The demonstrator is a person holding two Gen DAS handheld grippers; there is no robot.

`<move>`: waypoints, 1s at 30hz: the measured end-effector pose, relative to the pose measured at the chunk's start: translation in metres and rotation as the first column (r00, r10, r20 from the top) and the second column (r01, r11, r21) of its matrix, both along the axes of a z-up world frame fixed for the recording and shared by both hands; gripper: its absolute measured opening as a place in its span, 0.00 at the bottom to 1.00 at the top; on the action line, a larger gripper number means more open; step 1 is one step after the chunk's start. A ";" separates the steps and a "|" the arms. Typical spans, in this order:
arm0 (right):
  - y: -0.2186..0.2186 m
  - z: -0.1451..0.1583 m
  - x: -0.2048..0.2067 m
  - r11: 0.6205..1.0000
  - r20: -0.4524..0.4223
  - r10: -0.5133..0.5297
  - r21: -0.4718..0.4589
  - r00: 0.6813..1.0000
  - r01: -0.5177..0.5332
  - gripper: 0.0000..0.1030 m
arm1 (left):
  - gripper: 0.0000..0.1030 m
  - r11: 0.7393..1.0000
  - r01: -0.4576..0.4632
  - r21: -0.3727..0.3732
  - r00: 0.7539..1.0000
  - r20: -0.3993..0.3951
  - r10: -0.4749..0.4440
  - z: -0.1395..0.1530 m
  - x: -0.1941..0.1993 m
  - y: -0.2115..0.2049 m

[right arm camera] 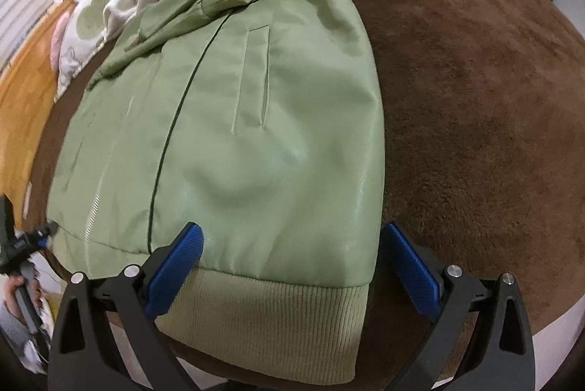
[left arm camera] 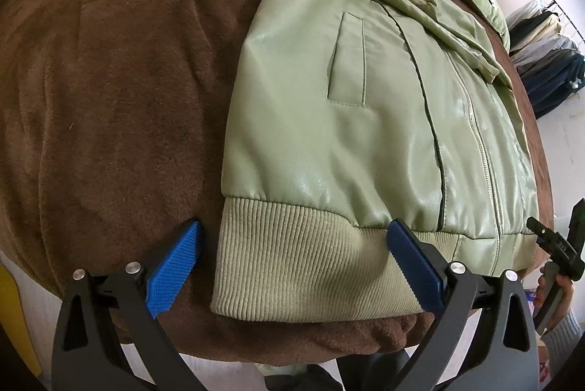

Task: Fold large clothes
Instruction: 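Move both tools to the ribbed hem of the folded jacket, then close both tools on the ribbed hem of the jacket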

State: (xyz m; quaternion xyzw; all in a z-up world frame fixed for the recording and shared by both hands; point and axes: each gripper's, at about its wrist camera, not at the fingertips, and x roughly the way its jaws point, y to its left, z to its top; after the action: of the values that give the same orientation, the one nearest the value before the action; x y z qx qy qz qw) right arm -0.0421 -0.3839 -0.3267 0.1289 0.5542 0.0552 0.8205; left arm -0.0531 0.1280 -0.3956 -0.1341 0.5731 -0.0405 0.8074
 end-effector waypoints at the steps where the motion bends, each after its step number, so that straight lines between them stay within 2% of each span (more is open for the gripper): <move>1: -0.001 0.000 0.001 1.000 0.001 -0.009 0.011 1.000 0.009 0.95 | 0.94 1.000 -0.002 -0.003 1.000 -0.001 0.002 0.000 0.000 0.000; 5: -0.001 0.001 0.002 1.000 0.002 -0.024 0.013 1.000 0.024 0.95 | 0.94 1.000 -0.003 0.005 1.000 0.001 0.003 0.000 0.002 -0.001; 9: 0.009 0.000 0.003 0.999 -0.007 0.003 -0.047 1.000 -0.003 0.95 | 0.94 1.000 0.003 0.027 1.000 -0.002 -0.003 -0.003 0.004 -0.003; 12: 0.018 0.001 0.003 0.995 -0.012 0.027 -0.095 1.000 -0.028 0.89 | 0.94 0.999 0.003 0.036 1.000 -0.005 -0.003 -0.003 0.004 -0.005; 16: 0.019 0.001 0.004 0.996 -0.018 0.002 -0.095 1.000 -0.003 0.87 | 0.93 0.998 0.025 0.053 1.000 -0.014 -0.024 -0.002 0.005 -0.008; 18: 0.019 0.001 0.005 0.995 -0.018 -0.010 -0.095 1.000 0.008 0.83 | 0.90 0.999 0.021 0.044 1.000 -0.014 -0.021 0.000 0.004 -0.009; 19: 0.019 0.002 0.005 0.995 -0.020 -0.013 -0.096 1.000 0.011 0.82 | 0.86 0.999 0.020 0.043 1.000 -0.009 -0.019 0.002 0.004 -0.010; 20: 0.018 0.003 0.005 0.995 -0.021 -0.014 -0.098 1.000 0.012 0.79 | 0.80 0.999 0.022 0.041 1.000 -0.005 -0.022 0.004 0.003 -0.010; 23: 0.018 0.008 0.004 0.994 -0.028 -0.003 -0.106 1.000 0.000 0.67 | 0.69 0.999 0.028 0.026 1.000 -0.005 -0.028 0.009 0.001 -0.011; 26: 0.018 0.010 0.006 0.993 -0.039 0.016 -0.115 0.999 -0.020 0.63 | 0.66 1.000 0.009 0.014 1.000 -0.003 -0.009 0.011 0.000 -0.006; 30: 0.019 0.011 0.007 0.992 -0.051 0.030 -0.118 0.998 -0.036 0.63 | 0.65 0.998 0.025 0.051 1.000 0.007 -0.026 0.017 -0.003 -0.010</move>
State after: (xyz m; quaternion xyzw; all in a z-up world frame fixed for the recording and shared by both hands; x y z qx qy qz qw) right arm -0.0354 -0.3651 -0.3159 0.0719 0.5786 0.0323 0.8118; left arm -0.0556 0.1176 -0.3786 -0.1062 0.5727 -0.0367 0.8120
